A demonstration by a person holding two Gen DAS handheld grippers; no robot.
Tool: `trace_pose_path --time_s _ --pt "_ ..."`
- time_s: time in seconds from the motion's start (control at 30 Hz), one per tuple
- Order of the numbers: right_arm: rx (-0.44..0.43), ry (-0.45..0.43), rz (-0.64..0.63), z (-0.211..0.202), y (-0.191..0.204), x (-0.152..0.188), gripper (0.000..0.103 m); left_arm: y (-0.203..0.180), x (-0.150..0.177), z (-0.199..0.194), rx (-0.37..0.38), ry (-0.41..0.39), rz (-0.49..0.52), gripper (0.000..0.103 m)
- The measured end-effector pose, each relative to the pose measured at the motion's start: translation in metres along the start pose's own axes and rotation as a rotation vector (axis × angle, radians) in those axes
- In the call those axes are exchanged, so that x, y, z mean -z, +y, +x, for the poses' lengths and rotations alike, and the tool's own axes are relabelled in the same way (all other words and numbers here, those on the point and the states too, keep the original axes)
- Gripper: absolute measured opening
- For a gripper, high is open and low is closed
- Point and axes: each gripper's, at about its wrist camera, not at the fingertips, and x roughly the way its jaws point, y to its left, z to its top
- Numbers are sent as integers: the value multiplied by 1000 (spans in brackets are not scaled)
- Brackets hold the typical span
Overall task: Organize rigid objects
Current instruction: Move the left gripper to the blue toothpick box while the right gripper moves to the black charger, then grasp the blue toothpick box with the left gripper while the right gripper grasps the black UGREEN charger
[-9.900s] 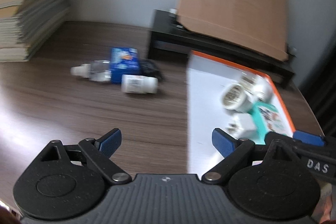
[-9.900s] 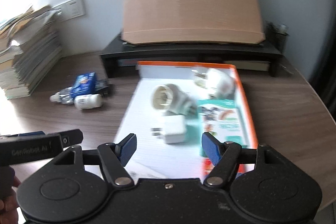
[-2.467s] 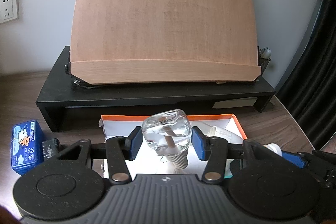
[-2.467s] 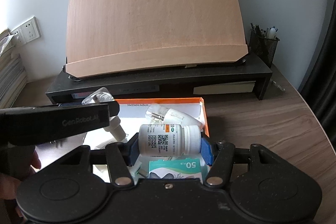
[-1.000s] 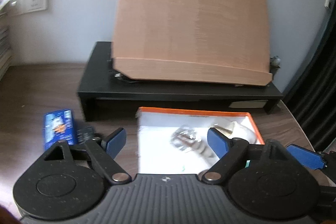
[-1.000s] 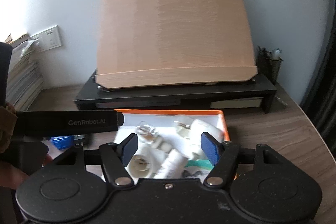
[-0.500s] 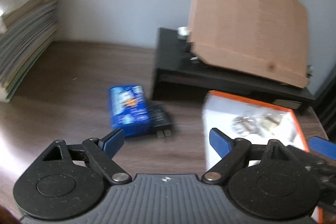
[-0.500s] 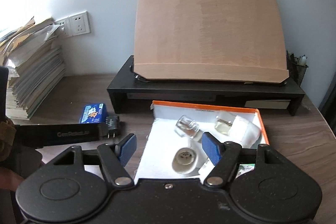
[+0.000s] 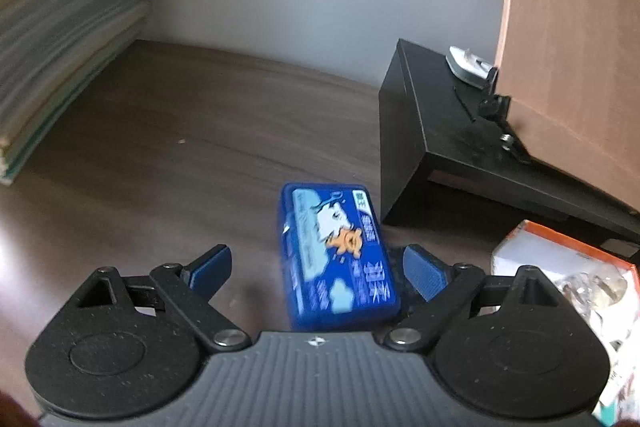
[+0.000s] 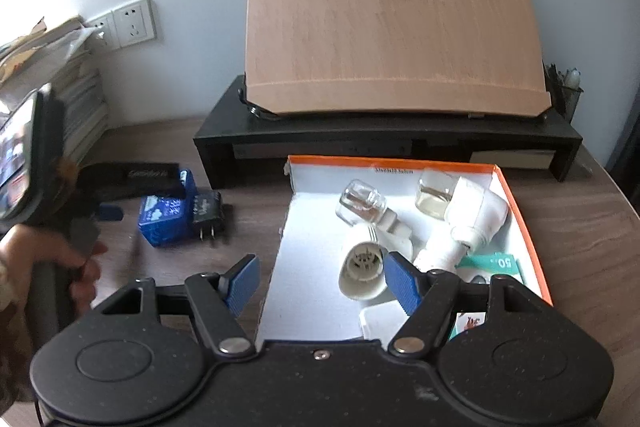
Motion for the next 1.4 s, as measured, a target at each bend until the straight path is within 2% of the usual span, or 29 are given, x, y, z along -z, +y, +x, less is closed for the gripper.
trace_pose_path --time_s 0.1,0.13,0.33,0.5,0.53,0.57,0.6,0.63,0.83,0.93,1.1,1.2,1.27,1.3,1.33,1.4 --pt "11 9 6 4 1 0 82 0 -3 20 -15 18 24 95" --pt "14 11 8 5 2 0 82 3 -4 24 -11 17 21 99" --pt "13 16 20 16 9 -4 82 31 -3 21 -32 -10 25 99" --pt "-21 26 4 29 25 -11 82 28 -3 25 -23 -9 117 101" --pt "-28 26 -8 33 30 -13 82 26 0 24 -20 -16 142 96" --pt "-36 25 -25 36 35 -15 82 24 1 24 -31 -28 164 84" --pt "-41 25 -36 39 39 -17 82 23 2 22 -38 -40 188 77" --pt "-48 26 -44 42 43 -19 82 24 0 21 -34 -46 204 63" --pt "-108 53 -89 74 72 -31 82 55 -2 5 25 -10 155 63" --pt "-132 71 -127 95 88 -36 82 70 4 -13 24 -25 162 63" --pt "-138 119 -156 133 106 -41 80 86 12 -35 44 -23 111 63" --pt "-136 137 -167 149 112 -41 74 90 17 -42 53 -19 103 63" --pt "-124 147 -183 158 116 -41 65 93 20 -44 56 -14 89 63" --pt "-122 139 -180 160 117 -41 57 94 21 -46 56 -14 88 63" --pt "-121 132 -171 160 117 -42 44 95 23 -47 55 -15 88 63" --pt "-99 126 -170 158 120 -42 44 95 24 -50 59 -17 87 63"
